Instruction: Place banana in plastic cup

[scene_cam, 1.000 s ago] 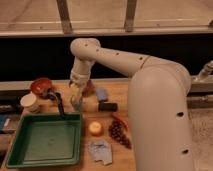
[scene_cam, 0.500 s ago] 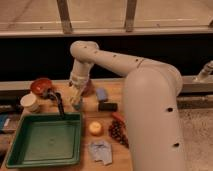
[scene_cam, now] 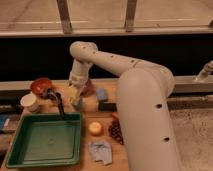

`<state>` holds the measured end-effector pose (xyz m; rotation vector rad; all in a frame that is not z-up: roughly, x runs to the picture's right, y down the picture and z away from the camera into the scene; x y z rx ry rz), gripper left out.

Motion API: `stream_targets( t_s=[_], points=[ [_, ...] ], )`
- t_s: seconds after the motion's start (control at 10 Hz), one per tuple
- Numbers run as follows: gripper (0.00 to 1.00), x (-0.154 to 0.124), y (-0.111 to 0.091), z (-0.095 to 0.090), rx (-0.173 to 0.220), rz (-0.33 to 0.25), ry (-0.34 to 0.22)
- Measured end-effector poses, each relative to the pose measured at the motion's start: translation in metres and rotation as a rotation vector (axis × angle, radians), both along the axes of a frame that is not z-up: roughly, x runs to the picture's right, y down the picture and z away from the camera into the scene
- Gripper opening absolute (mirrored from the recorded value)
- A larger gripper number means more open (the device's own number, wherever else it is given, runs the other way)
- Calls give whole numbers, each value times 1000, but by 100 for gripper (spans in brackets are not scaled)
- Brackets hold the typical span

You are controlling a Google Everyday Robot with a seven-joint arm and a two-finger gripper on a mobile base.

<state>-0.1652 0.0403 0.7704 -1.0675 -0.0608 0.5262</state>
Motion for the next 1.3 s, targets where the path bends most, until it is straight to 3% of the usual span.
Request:
stream_targets(
  t_s=[0.2, 0.5, 0.8, 1.2, 1.3],
  points=[
    [13, 1, -7, 7, 3, 3, 0],
    [13, 17, -33, 42, 2, 38, 5],
    [13, 25, -43, 66, 19, 62, 9],
    [13, 32, -42, 70, 55, 69, -14],
    [18, 32, -43, 69, 57, 69, -15]
  ],
)
